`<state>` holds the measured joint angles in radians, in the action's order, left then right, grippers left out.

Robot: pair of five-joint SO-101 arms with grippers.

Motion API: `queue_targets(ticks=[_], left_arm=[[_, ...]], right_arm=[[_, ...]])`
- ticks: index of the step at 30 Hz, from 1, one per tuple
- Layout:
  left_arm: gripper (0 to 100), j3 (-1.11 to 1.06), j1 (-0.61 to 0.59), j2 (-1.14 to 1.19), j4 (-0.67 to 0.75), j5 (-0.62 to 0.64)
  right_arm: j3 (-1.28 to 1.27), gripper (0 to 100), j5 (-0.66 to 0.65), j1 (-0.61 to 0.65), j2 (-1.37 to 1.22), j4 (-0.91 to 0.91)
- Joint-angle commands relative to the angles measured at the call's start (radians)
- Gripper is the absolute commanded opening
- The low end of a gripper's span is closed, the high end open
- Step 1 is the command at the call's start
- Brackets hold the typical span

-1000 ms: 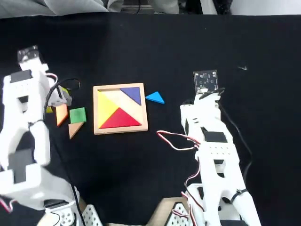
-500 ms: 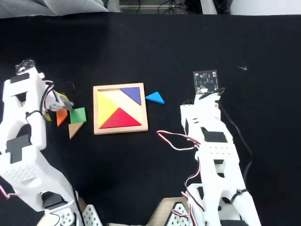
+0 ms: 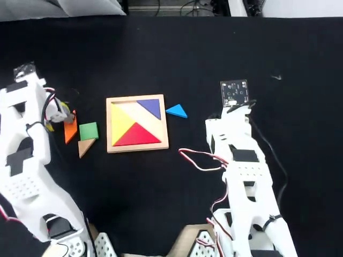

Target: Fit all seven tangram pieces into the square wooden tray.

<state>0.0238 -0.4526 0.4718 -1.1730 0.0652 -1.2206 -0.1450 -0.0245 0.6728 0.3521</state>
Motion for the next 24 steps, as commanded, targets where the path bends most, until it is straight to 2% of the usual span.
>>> queue_targets(ticks=[1,8,17,21,24], left_arm=[[20,0.079,0.036,0.072,-0.031,-0.008],[20,0.196,0.107,0.158,-0.187,-0.009],[20,0.199,0.116,0.152,-0.213,0.028],[20,0.225,0.07,0.077,-0.273,0.037],[20,0.211,0.031,-0.018,-0.341,0.11]], right_arm=[[0.005,1.1,-0.008,0.012,0.035,-0.018],[0.005,1.1,-0.008,0.012,0.035,-0.017],[0.005,1.1,-0.008,0.012,0.035,-0.017],[0.005,1.1,-0.008,0.012,0.035,-0.017],[0.005,1.1,-0.008,0.012,0.035,-0.017]])
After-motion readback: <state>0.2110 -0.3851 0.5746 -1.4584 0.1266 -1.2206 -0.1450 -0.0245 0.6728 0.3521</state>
